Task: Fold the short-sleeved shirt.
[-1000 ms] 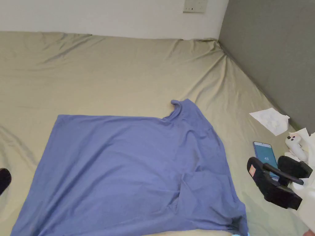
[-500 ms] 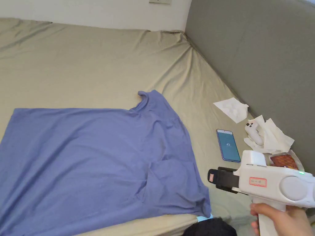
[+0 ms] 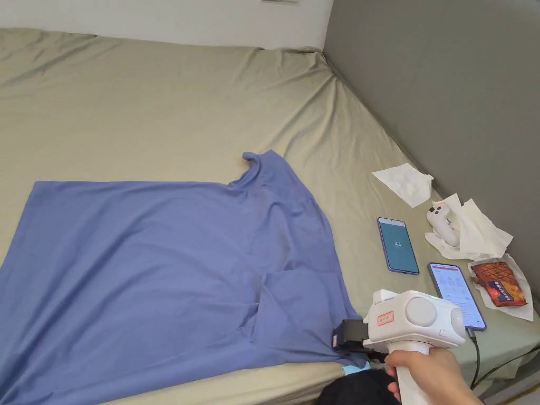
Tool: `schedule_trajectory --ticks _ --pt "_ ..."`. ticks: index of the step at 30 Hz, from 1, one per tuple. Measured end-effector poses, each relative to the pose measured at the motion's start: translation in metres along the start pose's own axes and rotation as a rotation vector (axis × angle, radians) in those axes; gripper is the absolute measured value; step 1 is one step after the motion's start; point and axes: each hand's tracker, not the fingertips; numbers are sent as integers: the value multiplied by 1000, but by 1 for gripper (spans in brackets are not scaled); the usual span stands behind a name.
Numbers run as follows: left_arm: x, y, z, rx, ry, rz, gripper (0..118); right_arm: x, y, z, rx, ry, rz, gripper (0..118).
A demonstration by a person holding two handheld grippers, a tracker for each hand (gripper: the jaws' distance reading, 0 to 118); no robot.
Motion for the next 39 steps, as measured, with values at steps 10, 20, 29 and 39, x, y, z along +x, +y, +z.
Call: schedule_trajectory --ticks 10,20,29,39 --pt "-8 -1 -12 -55 20 33 3 -25 -2 37 83 4 161 6" --pt "-99 -48 -102 -553 206 268 100 -49 -5 52 118 62 177 6" --pt "-110 -86 -110 -790 277 355 52 -59 -6 61 117 83 181 6" --pt "-100 -69 -106 -774 188 448 6 -65 -8 68 118 87 181 6"
